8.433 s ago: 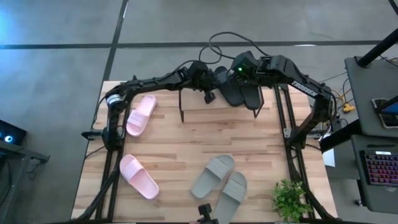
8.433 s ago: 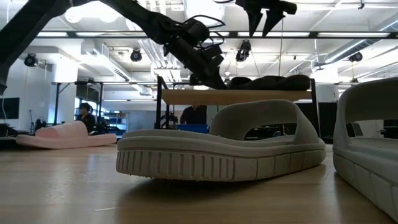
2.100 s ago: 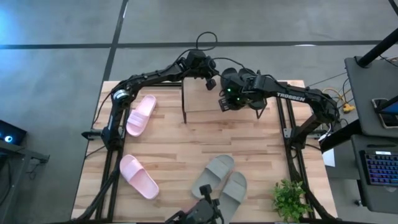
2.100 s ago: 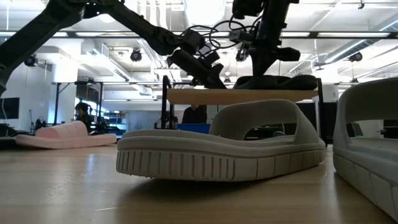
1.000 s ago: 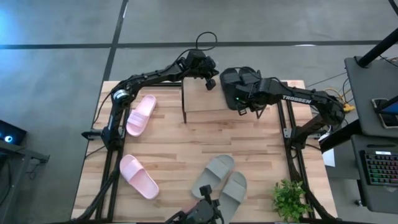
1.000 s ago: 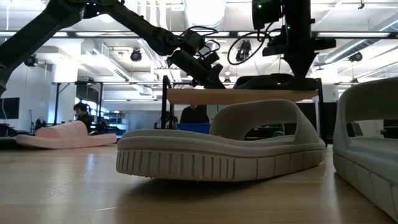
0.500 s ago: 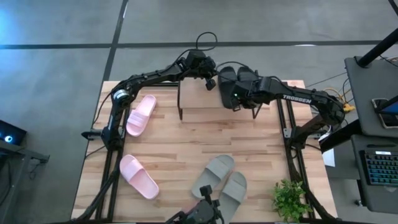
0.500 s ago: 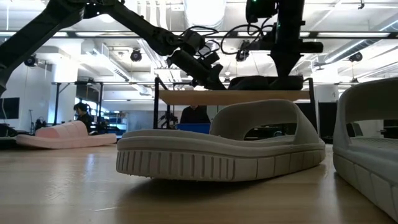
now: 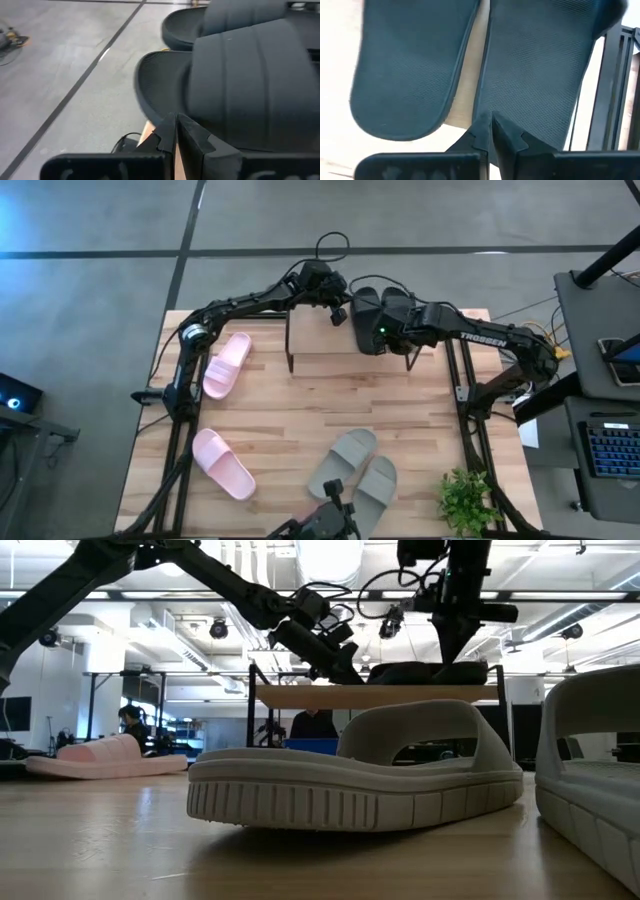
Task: Pick and place slides into the shelf
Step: Adjust the pair of black slides on the shelf
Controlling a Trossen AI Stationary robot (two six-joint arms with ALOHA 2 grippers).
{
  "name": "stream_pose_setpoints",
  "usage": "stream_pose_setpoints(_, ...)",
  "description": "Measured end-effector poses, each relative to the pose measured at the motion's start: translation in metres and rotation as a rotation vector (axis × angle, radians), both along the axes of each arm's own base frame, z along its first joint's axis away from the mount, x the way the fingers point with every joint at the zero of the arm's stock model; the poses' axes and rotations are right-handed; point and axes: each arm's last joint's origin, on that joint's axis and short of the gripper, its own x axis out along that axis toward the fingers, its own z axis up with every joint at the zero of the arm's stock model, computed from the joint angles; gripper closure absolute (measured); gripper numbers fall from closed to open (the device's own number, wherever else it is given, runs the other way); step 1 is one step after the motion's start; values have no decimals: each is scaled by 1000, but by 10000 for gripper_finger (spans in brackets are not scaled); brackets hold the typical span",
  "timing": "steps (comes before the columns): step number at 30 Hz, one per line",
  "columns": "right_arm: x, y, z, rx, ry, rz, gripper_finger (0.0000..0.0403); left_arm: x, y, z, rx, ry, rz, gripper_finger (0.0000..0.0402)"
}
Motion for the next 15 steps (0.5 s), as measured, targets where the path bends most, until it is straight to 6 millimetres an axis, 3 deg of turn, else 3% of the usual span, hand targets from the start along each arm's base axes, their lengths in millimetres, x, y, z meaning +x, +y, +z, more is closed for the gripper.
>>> stream_pose_setpoints(10,-13,4,17,-47,-68,-12,394,4,-1,-5,2,-4,-20,401)
stream_pose_setpoints(15,-14,4,17,-48,-68,-12,394,3,6,6,76,-11,45,401)
